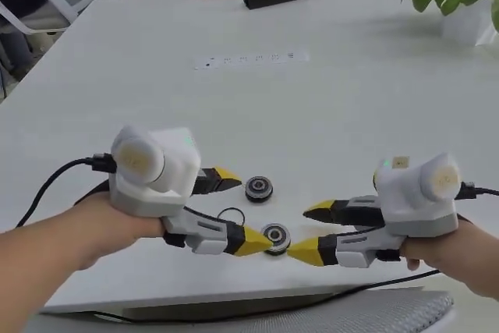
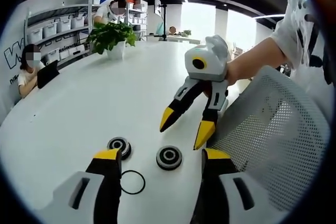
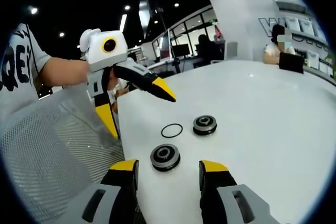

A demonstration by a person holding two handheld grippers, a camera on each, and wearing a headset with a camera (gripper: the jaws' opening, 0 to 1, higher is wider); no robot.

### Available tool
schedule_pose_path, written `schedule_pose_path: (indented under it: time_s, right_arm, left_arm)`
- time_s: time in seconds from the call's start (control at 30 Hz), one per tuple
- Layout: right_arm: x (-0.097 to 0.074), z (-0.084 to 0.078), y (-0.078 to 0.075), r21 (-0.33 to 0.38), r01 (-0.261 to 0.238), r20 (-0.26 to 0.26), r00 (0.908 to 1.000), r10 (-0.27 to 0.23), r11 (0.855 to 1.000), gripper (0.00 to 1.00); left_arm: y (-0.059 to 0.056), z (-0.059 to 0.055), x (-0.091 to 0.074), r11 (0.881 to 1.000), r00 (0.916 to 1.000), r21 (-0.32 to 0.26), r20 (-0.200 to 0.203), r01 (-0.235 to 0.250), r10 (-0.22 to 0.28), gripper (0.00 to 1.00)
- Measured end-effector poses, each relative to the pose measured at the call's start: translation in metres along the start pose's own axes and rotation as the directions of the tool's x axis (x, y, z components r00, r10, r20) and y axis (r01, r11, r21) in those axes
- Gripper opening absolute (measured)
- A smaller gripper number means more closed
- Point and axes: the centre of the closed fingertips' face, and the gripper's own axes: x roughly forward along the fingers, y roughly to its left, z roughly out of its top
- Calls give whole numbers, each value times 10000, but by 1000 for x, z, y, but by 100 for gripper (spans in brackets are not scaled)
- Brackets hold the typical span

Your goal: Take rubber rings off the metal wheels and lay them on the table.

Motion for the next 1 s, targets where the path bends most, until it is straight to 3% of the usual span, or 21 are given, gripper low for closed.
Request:
schedule_pose_path:
  time_s: [0.47,1.0]
  right_arm:
    - [10,-5,3,-327,-122,-70,9999,120,9994,36]
    - [17,-11,3,-447,-172,-187,9997,164,9989,27]
  left_arm:
    - [-9,-11,17,9982,9974,-48,-393,600,-601,40]
    - [-13,-22,29,9959,9937,-79,-668,898,-902,26]
